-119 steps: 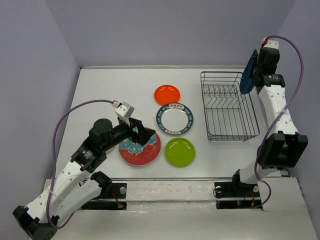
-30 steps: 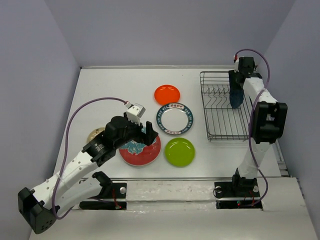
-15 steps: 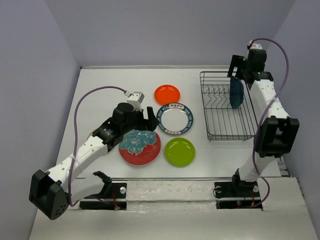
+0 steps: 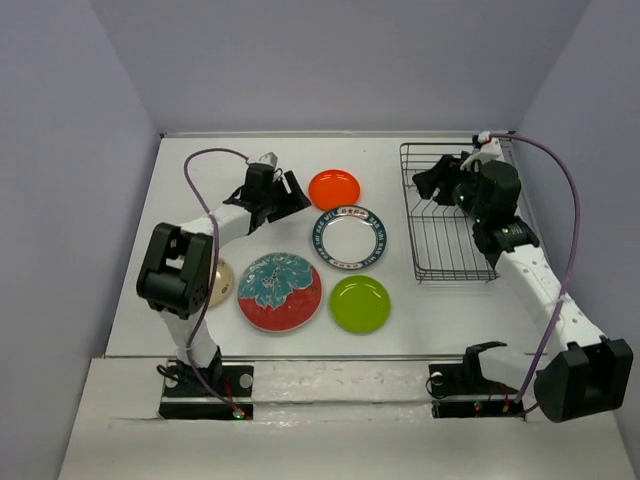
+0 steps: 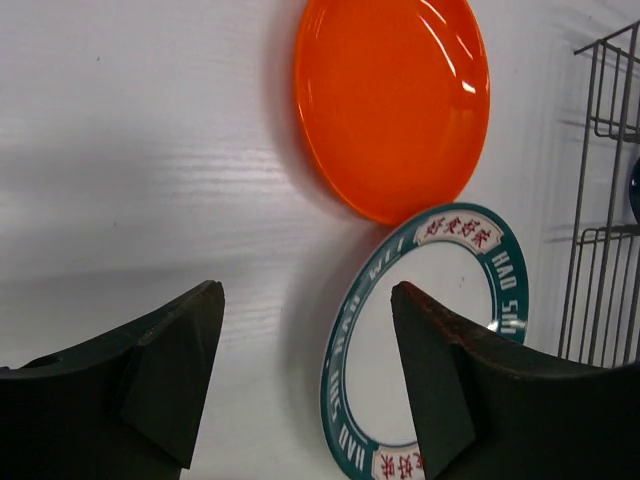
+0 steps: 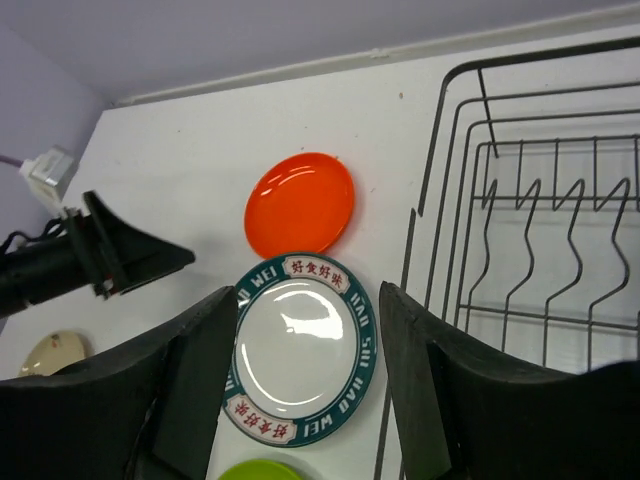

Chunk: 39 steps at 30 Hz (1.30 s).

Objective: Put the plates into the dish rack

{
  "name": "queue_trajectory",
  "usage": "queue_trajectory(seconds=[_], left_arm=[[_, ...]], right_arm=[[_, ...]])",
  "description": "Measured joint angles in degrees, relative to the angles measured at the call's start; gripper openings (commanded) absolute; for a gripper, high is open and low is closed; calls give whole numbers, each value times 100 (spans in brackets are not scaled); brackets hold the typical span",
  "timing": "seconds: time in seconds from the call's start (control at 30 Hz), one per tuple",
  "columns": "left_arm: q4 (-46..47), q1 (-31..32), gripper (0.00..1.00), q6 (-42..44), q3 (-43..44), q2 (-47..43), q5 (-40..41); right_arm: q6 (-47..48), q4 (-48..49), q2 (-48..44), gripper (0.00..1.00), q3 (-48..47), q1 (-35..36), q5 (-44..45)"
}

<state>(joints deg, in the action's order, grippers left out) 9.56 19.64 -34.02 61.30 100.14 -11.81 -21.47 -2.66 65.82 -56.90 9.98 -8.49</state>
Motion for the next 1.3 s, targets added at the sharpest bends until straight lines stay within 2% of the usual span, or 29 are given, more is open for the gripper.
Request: queue_trajectory(seconds=[0.2,0.4,0.47,0.5,0.53,0.67,0.83,0.93,1.03,1.17,1.3], left_arm=[[44,-13,65,-22,1134,1362,-2],[-90,-22,49,42,2347,2476,-9],[-151,-26,36,57,2645,2667,-13],[-177,-28,18,59,2756,2761,-22],[-197,-33,7,35,2852,2841,-28],[-166,-92,6,-63,3230,3123,-280],[-96,-238,6,-116,3307,3136,-376],[205,-466,6,-214,2905,2935,-426],[267,-802,6,-245,2341,2337,-424],[789,-1104,6,-396,1515,957,-409],[1587,-850,6,-656,337,-638,-520]], right_arm=[[-269,433,-437,63,765,376,-352],[-385,693,-527,63,1058,592,-566],[-407,741,-527,63,1062,627,-616],[-413,780,-520,63,1062,640,-649],[-426,820,-505,63,1062,643,-682],[-439,1001,-304,64,1062,684,-870],[-452,1117,26,75,1062,702,-1185],[-452,1266,216,84,1062,702,-1469],[-516,1377,525,92,968,702,-1779],[-678,1445,1086,94,638,737,-2065],[-990,1755,1585,96,435,807,-2282]])
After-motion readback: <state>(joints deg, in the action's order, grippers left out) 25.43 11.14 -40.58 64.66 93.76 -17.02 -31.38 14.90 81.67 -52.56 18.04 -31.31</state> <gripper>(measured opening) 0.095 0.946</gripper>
